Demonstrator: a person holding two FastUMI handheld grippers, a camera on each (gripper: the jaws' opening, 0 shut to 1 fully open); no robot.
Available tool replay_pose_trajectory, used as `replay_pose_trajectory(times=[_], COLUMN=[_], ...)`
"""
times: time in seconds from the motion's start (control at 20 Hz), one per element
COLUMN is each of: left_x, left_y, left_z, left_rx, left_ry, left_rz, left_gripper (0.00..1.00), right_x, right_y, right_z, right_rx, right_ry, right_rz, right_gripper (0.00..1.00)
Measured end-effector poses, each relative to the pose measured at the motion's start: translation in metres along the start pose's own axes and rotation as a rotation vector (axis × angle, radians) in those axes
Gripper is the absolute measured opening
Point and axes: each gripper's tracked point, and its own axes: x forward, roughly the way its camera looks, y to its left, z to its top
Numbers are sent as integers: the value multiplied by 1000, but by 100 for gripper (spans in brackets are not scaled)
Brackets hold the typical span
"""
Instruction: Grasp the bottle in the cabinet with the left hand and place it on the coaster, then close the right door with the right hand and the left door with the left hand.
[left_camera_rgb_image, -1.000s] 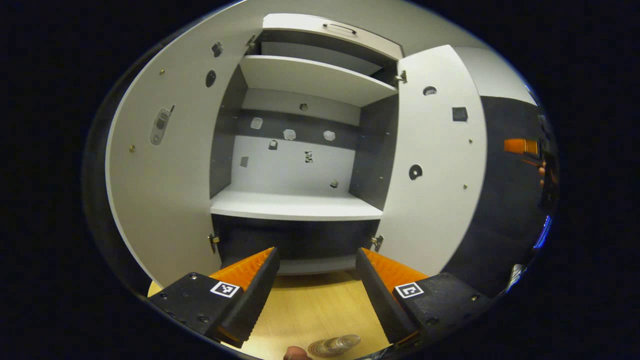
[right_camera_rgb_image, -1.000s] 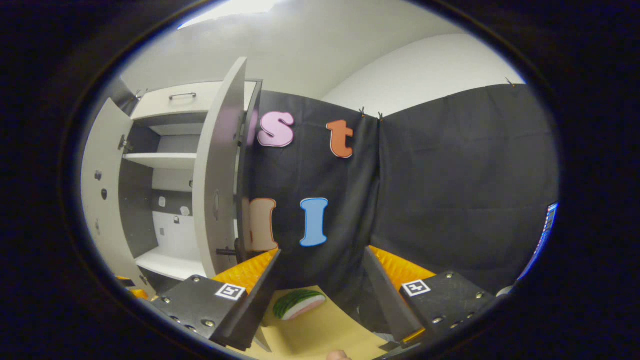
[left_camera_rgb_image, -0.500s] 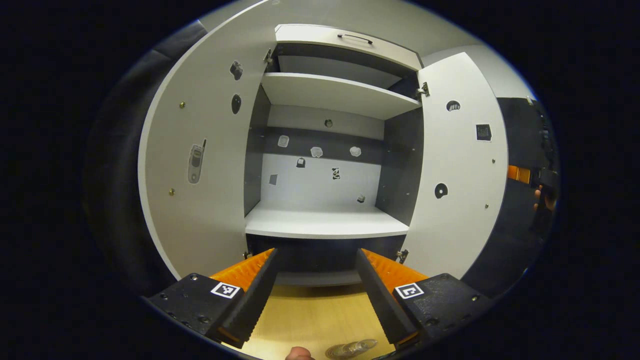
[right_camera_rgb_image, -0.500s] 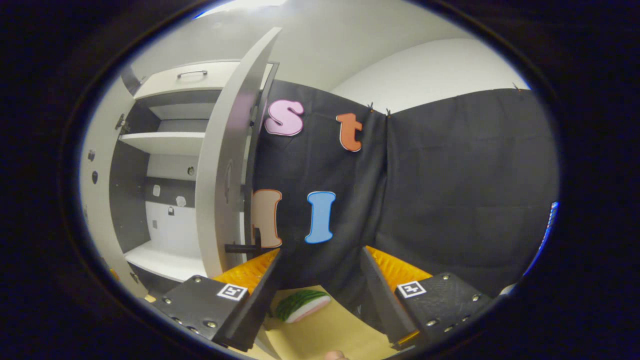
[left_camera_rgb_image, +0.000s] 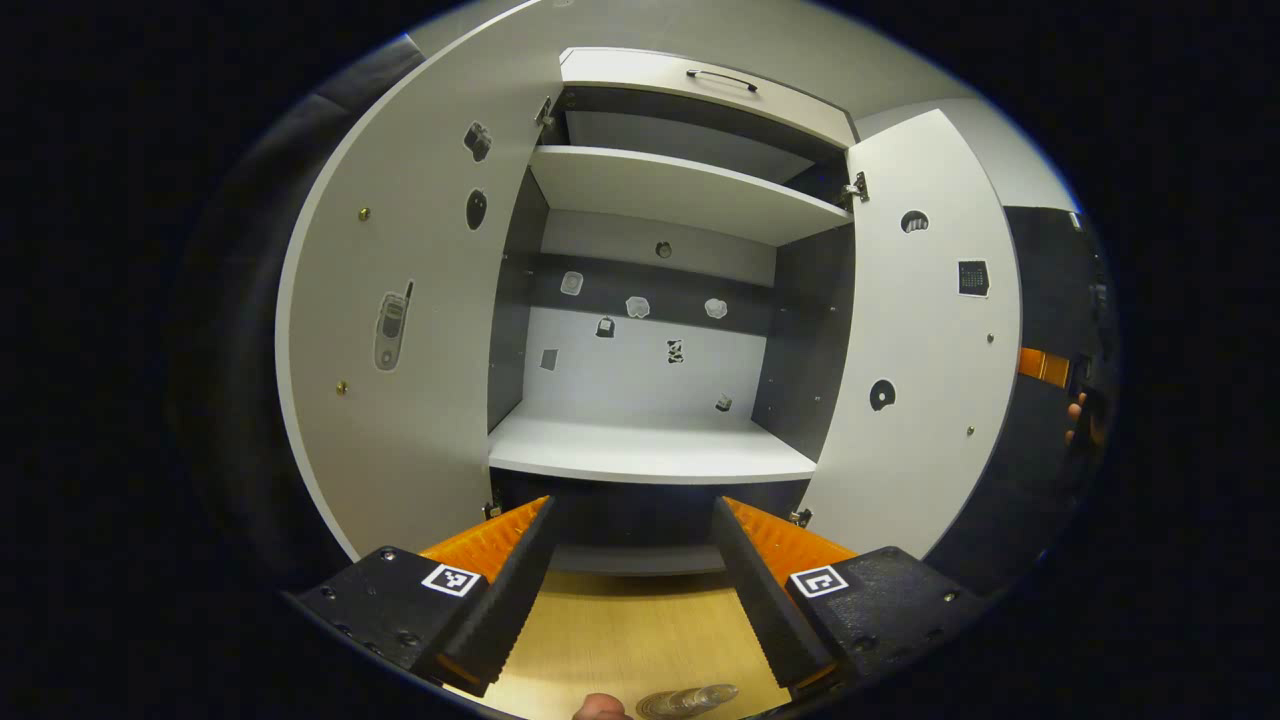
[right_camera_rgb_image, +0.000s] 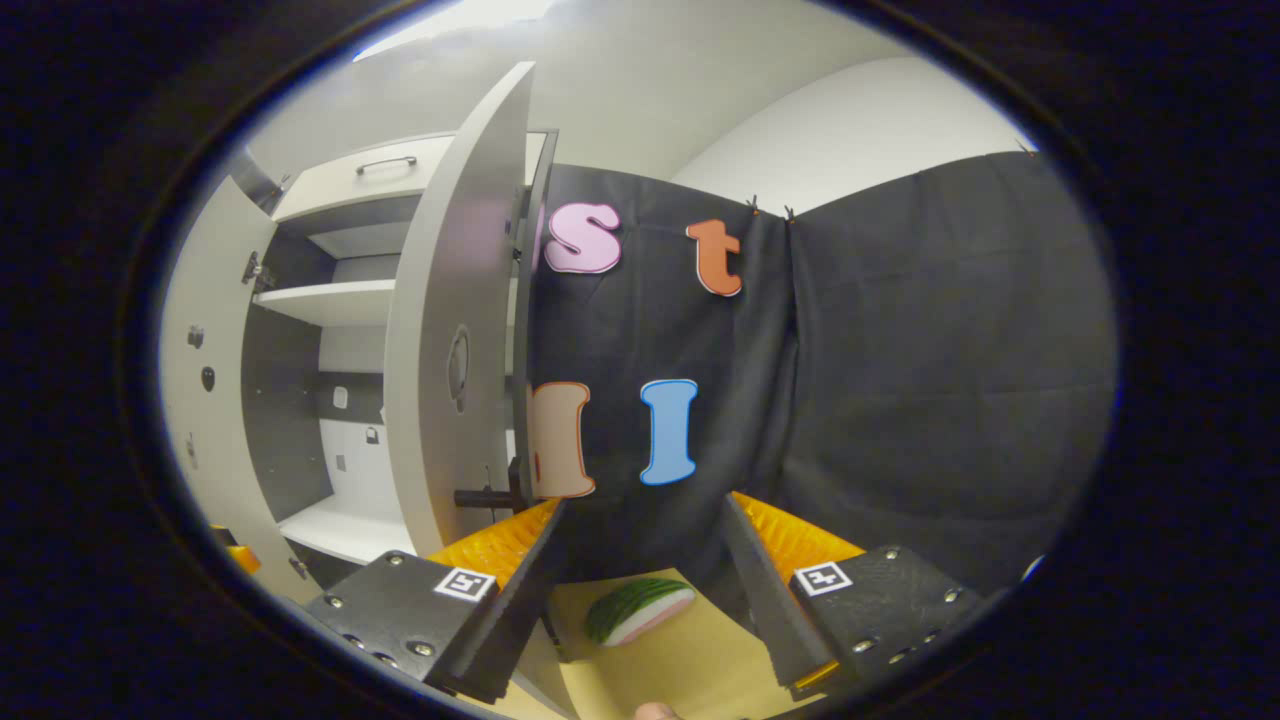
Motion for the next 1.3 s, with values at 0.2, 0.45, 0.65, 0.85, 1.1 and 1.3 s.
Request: replay_pose_trajectory(times=[0.2, 0.45, 0.65, 0.85, 1.1, 1.3], left_x=[-1, -3, -7, -10, -13, -21], left_y=[-9, -3, 9, 18, 28, 37], left_z=[0, 0, -3, -1, 2, 3], left_rx=[3, 7, 3, -11, -9, -14], left_ry=[1, -2, 0, -9, -23, -28], left_rz=[-12, 3, 29, 54, 76, 101], left_gripper=[96, 97, 97, 97, 97, 97], right_x=[-5, -13, -19, -19, -24, -24], right_y=[19, 51, 67, 81, 106, 127], right_z=[-2, -6, -6, -9, -9, -10], right_rx=[35, 56, 72, 98, 120, 122], right_ry=[17, 39, 47, 63, 71, 80], right_rz=[57, 141, 175, 209, 266, 310], right_gripper=[93, 90, 93, 93, 93, 93])
